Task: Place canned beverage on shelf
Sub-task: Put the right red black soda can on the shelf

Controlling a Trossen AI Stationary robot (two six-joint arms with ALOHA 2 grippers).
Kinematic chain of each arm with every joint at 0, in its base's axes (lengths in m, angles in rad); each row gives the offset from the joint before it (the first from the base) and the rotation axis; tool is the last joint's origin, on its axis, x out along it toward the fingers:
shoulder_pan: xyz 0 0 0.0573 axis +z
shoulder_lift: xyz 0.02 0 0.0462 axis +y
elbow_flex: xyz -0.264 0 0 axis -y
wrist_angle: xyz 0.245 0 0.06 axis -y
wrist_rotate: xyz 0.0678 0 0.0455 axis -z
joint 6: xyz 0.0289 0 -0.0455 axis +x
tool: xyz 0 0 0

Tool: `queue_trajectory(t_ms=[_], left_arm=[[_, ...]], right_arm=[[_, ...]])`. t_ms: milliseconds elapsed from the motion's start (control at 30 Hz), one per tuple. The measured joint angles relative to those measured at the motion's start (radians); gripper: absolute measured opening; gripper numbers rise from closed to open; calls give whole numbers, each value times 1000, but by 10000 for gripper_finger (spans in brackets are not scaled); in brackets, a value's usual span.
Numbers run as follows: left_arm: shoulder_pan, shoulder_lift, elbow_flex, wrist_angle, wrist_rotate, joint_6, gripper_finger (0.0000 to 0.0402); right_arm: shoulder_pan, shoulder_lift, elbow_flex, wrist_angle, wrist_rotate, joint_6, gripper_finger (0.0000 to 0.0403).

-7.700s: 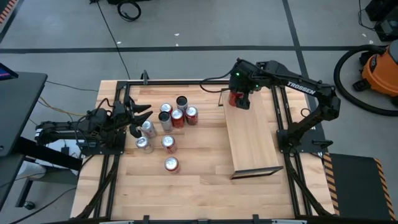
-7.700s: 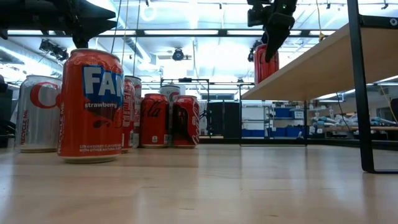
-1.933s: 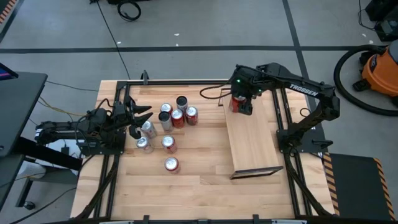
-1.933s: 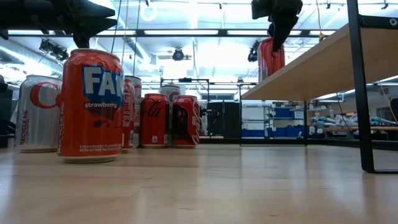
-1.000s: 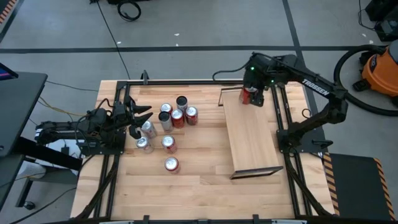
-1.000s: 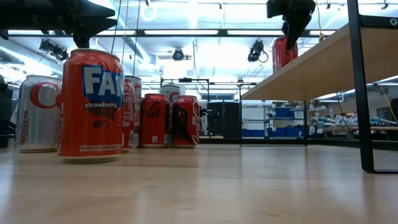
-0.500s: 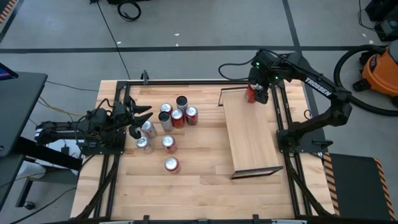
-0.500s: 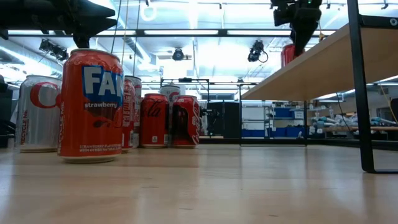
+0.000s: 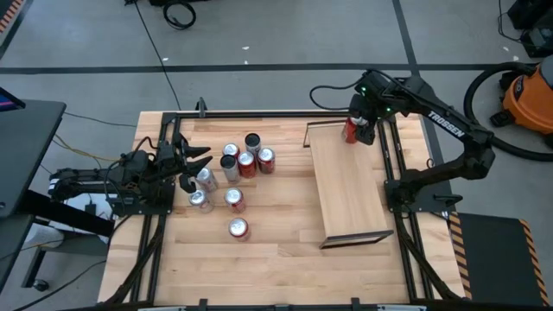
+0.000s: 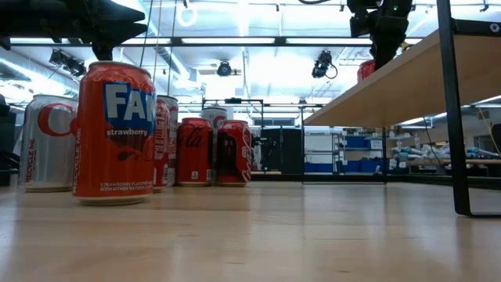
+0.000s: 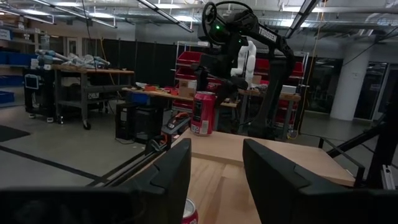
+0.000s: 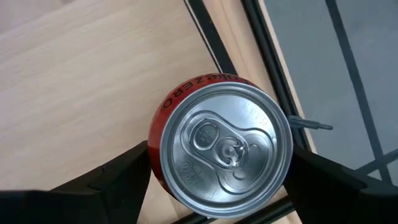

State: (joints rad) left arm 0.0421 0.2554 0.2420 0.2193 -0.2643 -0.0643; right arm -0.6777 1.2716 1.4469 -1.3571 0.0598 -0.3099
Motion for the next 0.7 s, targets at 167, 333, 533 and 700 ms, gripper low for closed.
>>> queue_trajectory(t_ms=[167,333,533,700], left_arm=[[0,0,0,0,0,0,156],[0,0,0,0,0,3,156],[0,0,0,0,0,3,156],[0,0,0,0,0,3,156]], right_arm=[[4,5,-6,10,15,2,374],[22,4,-6,11,34,3,397],[50,4,-6,14,70,1,395],[62,4,-6,36,70,3,399]])
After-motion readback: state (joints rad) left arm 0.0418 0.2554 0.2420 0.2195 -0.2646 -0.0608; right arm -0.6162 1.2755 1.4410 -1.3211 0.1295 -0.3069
